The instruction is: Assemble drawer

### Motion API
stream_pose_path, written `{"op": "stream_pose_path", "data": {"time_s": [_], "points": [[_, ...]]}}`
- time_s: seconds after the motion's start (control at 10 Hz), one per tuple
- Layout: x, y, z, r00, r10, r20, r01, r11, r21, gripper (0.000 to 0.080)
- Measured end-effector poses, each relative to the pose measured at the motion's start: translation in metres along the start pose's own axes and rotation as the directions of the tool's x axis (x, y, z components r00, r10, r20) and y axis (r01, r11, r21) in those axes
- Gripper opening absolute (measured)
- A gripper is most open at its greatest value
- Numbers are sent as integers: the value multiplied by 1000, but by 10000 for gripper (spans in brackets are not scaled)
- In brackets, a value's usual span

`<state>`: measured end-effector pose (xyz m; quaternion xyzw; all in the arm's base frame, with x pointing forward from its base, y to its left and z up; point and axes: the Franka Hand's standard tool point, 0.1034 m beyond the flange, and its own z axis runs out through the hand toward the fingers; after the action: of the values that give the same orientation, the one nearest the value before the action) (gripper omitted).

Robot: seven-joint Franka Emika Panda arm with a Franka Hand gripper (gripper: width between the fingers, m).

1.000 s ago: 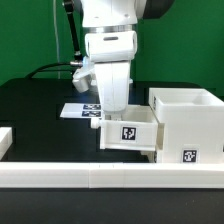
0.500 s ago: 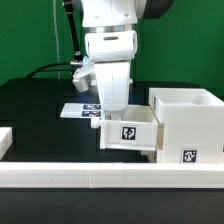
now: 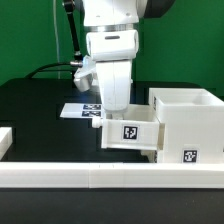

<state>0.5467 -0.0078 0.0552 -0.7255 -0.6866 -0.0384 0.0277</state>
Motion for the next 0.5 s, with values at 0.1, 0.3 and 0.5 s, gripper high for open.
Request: {"op": "stream_pose_path", "data": {"time_s": [0.1,0.3,0.5], "points": [[0,0,0,1000,0,0,0,1000,1,41],[0,0,1,1000,1,0,-1,1000,1,41],[1,-1,1,1000,-1,-1,1,1000,1,41]]}}
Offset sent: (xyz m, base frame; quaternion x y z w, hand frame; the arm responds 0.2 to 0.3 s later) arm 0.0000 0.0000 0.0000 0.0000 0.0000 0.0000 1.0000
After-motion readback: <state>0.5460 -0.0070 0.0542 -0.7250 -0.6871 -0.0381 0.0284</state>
